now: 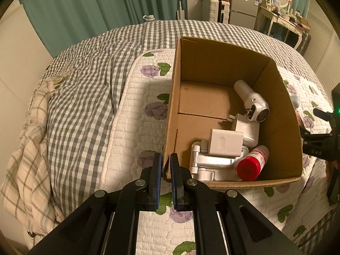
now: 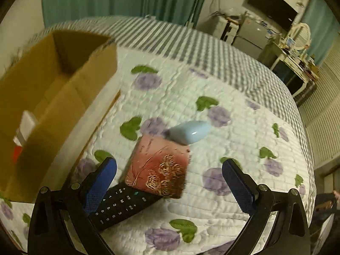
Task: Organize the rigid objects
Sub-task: 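Move the right gripper to the pink rose-printed case and grasp it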
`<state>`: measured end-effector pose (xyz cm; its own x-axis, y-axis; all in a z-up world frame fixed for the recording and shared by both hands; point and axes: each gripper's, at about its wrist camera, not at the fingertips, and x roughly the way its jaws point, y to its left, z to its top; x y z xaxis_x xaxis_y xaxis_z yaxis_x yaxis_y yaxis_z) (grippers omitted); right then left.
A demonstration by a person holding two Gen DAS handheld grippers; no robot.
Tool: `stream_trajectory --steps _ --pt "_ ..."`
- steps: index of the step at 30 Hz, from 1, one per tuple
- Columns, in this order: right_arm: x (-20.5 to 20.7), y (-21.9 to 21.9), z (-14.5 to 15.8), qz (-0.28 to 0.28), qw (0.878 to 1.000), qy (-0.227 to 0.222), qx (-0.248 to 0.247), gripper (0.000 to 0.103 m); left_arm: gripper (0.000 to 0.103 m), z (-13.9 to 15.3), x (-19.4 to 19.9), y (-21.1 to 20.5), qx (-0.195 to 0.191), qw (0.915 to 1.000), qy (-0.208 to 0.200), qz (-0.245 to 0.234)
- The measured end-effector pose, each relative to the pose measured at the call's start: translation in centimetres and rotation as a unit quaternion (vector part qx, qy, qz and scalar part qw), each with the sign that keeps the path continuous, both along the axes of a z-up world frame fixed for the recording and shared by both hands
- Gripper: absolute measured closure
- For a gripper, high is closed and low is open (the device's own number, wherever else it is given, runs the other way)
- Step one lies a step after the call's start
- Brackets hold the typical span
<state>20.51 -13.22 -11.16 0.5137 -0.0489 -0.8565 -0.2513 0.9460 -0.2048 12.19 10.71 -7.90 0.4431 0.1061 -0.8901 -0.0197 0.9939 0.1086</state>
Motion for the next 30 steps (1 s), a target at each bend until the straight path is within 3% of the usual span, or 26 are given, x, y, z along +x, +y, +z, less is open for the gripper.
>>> stream_trajectory --steps 4,11,14,30 --pt "0.3 0.8 -1.2 0.009 1.000 0.003 -0.022 0.003 0.096 -0.1 0.0 0.0 -0.002 1.0000 0.000 -0.001" --pt "1.5 0.4 -2.8 -0.007 1.000 0.027 -0.004 0.011 0.096 -0.1 -0.1 0.1 -0.006 1.0000 -0.001 -0.002" --pt "1.9 0.1 -3.2 -0.013 0.999 0.041 0.008 0.027 0.096 -0.1 -0.1 0.1 -0.007 1.0000 -0.001 -0.002" --pt "1.2 -0.8 -1.5 -0.021 0.999 0.024 0.040 0.029 0.096 -0.1 0.0 0.2 -0.008 1.0000 0.001 0.001"
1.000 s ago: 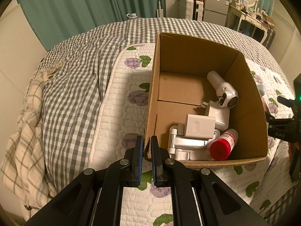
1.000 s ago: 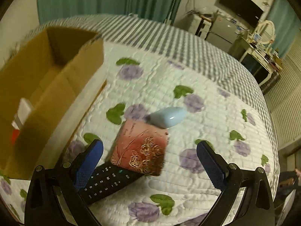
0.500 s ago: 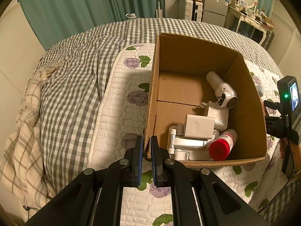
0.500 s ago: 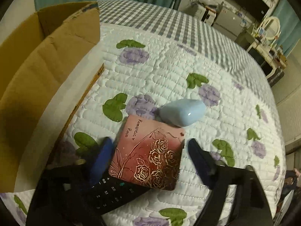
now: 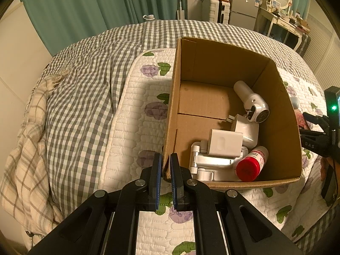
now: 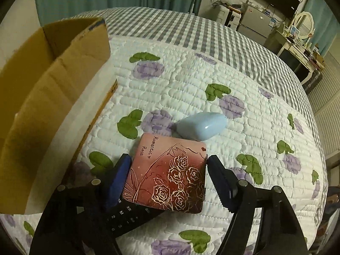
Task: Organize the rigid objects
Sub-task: 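Move the right gripper to the pink rose-printed case and grasp it, then carry the pink case into the box and open the right gripper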
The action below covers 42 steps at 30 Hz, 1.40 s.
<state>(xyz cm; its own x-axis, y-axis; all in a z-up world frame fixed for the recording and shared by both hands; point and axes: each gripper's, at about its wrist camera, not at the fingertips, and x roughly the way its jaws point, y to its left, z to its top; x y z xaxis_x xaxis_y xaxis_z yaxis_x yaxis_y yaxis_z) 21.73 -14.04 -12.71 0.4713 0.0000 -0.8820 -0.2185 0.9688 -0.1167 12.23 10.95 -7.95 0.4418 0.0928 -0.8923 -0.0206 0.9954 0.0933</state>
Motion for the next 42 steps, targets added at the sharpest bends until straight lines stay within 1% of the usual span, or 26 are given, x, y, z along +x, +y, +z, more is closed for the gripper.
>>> stream_trajectory --steps 6,10,13,16,20,23,25,29,32,34,36,38,40,42 --pt "-1.0 -0.3 2.1 0.005 1.000 -0.029 0.009 0.030 0.096 0.0 0.1 0.2 -0.002 1.0000 0.001 0.002" --pt "-1.3 -0.6 2.6 0.007 0.999 -0.033 0.009 0.030 0.096 0.0 0.0 0.1 0.005 1.0000 0.001 0.000" --pt "-1.5 -1.0 3.4 0.005 0.999 -0.043 0.018 0.030 0.096 0.0 0.0 0.1 0.005 1.0000 0.001 0.001" --pt "-1.7 -0.9 4.7 0.006 0.998 -0.061 0.019 0.030 0.096 -0.1 0.0 0.0 0.008 1.0000 0.002 0.001" --pt "-2.1 -0.2 7.5 0.014 0.996 -0.089 0.025 0.030 0.096 -0.1 0.0 -0.1 0.011 0.9999 0.003 -0.001" --pt "-2.7 1.0 10.1 0.025 0.991 -0.126 0.025 0.030 0.096 -0.1 0.0 0.0 0.007 1.0000 0.003 -0.001" --pt "-2.9 1.8 11.5 0.036 0.989 -0.137 0.030 0.030 0.096 -0.1 0.1 0.0 0.006 1.0000 0.004 -0.001" --pt "-3.1 4.3 14.7 0.065 0.985 -0.148 0.056 0.030 0.096 0.0 0.1 -0.1 0.008 1.0000 0.005 -0.002" --pt "-3.4 7.4 16.9 0.100 0.981 -0.157 0.060 0.030 0.096 0.0 0.0 0.0 0.005 1.0000 0.003 -0.001" --pt "-3.4 9.1 17.6 0.119 0.978 -0.163 0.056 0.031 0.096 0.0 0.1 0.0 0.003 1.0000 0.004 -0.001" --pt "-3.7 11.1 17.9 0.139 0.975 -0.166 0.056 0.031 0.096 0.1 0.2 0.1 0.001 1.0000 0.004 -0.002" --pt "-3.8 12.4 17.6 0.147 0.973 -0.166 0.068 0.030 0.096 0.1 0.2 0.2 -0.002 1.0000 0.005 -0.002" --pt "-3.8 13.4 16.8 0.154 0.972 -0.160 0.074 0.031 0.096 0.0 0.3 0.3 -0.002 1.0000 0.005 -0.003" --pt "-3.7 14.7 15.4 0.164 0.972 -0.152 0.068 0.031 0.096 0.0 0.3 0.3 -0.003 1.0000 0.005 -0.003"
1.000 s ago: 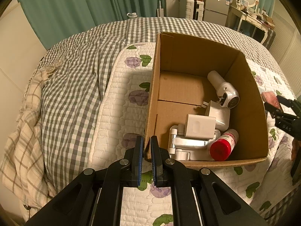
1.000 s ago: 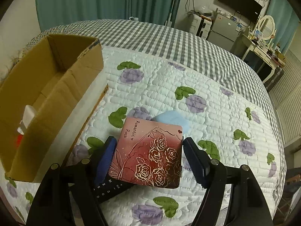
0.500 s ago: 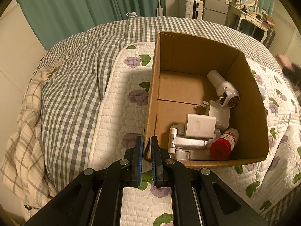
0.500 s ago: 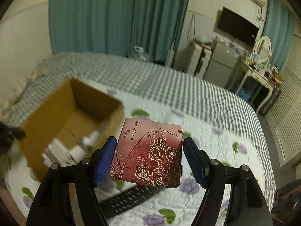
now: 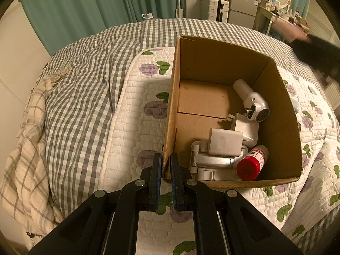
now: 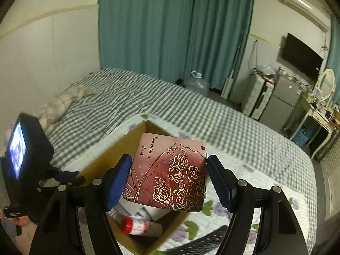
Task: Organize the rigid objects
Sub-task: 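Carry the pink case into the box and open the right gripper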
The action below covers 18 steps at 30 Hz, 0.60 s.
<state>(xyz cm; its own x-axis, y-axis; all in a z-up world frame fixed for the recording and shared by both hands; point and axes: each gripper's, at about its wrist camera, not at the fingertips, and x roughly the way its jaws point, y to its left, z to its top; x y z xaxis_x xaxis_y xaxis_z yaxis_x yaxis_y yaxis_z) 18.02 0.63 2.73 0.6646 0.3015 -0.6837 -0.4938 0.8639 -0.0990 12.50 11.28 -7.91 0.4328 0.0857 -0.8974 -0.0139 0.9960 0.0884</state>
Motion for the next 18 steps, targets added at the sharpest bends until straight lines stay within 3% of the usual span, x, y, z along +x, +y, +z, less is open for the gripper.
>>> stream_trajectory --steps 18 --pt "1.1 1.8 -4.7 0.002 0.998 0.052 -0.021 0.030 0.096 -0.1 0.0 0.3 -0.008 1.0000 0.002 -0.002"
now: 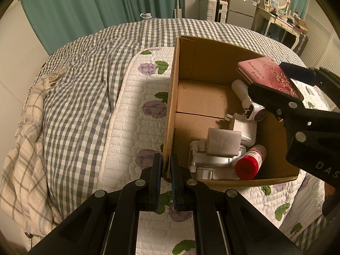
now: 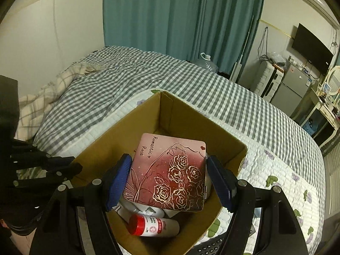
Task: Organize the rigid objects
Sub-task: 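Carry the pink case into the box and open the right gripper, then reach the right gripper to the light-blue earbud case and grasp it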
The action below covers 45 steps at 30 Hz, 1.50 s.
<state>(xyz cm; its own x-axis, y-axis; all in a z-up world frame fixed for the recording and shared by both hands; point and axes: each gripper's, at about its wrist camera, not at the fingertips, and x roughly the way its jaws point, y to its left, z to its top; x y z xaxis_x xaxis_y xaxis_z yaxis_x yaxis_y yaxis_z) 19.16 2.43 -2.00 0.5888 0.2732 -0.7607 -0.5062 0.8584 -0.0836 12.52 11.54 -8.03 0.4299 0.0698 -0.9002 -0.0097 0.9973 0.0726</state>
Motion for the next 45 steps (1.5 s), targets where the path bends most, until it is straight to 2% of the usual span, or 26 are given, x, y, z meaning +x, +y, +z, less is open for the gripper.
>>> stream_trajectory --steps 7,10,16,23,28,32,35,41,45 --pt "0.2 -0.4 -0.5 -0.005 1.000 0.014 0.017 0.028 0.096 0.0 0.0 0.0 0.000 1.0000 0.000 0.000" --pt "0.0 -1.0 0.4 -0.012 1.000 -0.010 0.026 0.011 0.096 0.0 -0.1 -0.1 0.001 1.0000 0.000 0.000" --pt "0.1 -3.0 2.7 -0.022 0.998 -0.050 0.034 0.010 0.096 0.0 0.0 -0.1 0.002 1.0000 0.001 -0.001" --pt "0.9 -7.5 5.2 -0.057 0.993 -0.097 0.036 0.010 0.096 0.0 0.0 -0.1 0.004 1.0000 0.000 0.000" --pt "1.7 -10.8 5.3 -0.083 0.990 -0.113 0.033 0.010 0.096 0.2 0.1 -0.2 0.006 1.0000 0.000 0.003" --pt "2.8 -14.0 3.3 -0.110 0.988 -0.107 0.025 0.010 0.096 0.2 0.0 -0.3 0.008 1.0000 -0.001 0.003" --pt "3.7 -16.3 0.4 -0.137 0.986 -0.091 0.011 0.010 0.096 0.2 -0.1 -0.3 0.008 1.0000 -0.001 0.004" --pt "5.6 -19.6 -6.1 -0.176 0.984 -0.013 -0.020 0.010 0.096 0.3 -0.1 -0.3 0.007 1.0000 -0.001 0.006" --pt "6.0 -19.9 -8.6 -0.173 0.984 0.029 -0.034 0.013 0.096 0.3 -0.2 -0.4 0.007 1.0000 -0.001 0.006"
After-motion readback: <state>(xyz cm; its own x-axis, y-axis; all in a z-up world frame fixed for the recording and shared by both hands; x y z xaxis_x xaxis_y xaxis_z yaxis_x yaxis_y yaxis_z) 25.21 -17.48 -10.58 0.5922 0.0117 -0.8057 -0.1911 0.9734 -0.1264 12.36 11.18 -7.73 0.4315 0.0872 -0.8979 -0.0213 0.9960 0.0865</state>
